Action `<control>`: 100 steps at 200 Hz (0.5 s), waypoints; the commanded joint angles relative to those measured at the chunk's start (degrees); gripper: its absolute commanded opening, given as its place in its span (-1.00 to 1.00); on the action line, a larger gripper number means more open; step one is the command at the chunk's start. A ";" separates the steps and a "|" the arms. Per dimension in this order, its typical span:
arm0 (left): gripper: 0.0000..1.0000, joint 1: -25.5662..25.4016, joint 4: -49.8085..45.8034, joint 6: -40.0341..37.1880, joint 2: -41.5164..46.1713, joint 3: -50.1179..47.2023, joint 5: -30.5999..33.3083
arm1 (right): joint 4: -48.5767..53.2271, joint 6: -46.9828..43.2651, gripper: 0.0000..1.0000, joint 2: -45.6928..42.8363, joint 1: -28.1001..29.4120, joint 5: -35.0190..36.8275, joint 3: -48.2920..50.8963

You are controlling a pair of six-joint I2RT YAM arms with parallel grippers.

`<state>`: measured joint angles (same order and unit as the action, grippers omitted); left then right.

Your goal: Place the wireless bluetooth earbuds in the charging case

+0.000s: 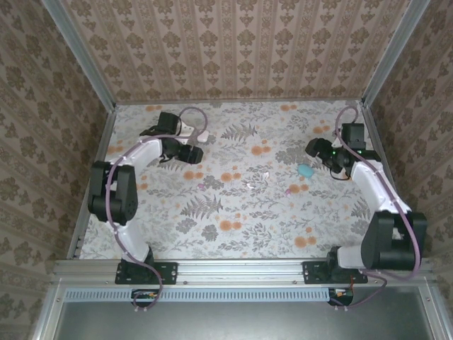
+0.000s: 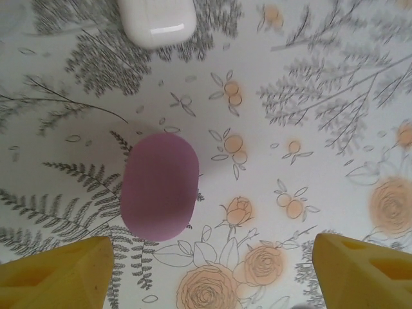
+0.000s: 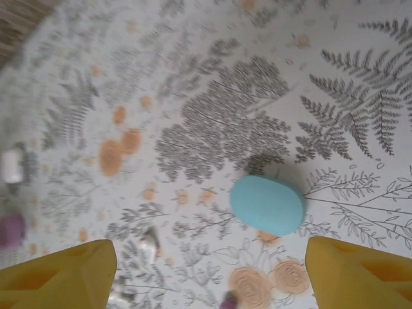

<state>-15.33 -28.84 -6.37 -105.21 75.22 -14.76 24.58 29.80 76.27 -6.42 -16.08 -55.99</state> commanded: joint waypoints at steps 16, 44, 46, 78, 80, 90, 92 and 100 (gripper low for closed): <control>0.60 0.48 -8.33 -4.55 -7.32 7.90 2.63 | 4.17 2.13 0.62 -8.03 2.18 -2.90 1.86; 0.60 0.48 -7.51 -4.88 -8.77 9.49 3.49 | 5.07 2.10 0.64 -11.34 2.29 -3.49 2.81; 0.60 0.44 -7.58 -4.92 -8.94 9.68 3.55 | 5.14 1.99 0.65 -11.46 2.29 -3.40 2.83; 0.54 0.48 -10.71 -5.92 -12.71 13.17 3.88 | 4.84 2.22 0.65 -11.53 2.29 -4.60 2.96; 0.52 0.41 -10.82 -5.93 -12.95 13.32 3.94 | 4.75 2.26 0.65 -11.46 2.28 -4.69 2.98; 0.45 0.39 -11.53 -5.94 -13.97 14.34 4.35 | 4.44 2.53 0.66 -11.19 2.28 -5.14 2.90; 0.44 0.39 -11.62 -6.02 -14.21 14.34 4.45 | 4.36 2.61 0.66 -11.08 2.28 -5.31 2.96; 0.40 0.39 -11.97 -6.10 -14.85 14.98 4.81 | 4.19 2.64 0.65 -10.99 2.28 -5.71 3.03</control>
<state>-15.29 -36.88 -10.63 -117.51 87.74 -11.33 27.77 31.68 65.21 -4.23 -19.31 -53.74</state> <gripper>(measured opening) 0.723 0.827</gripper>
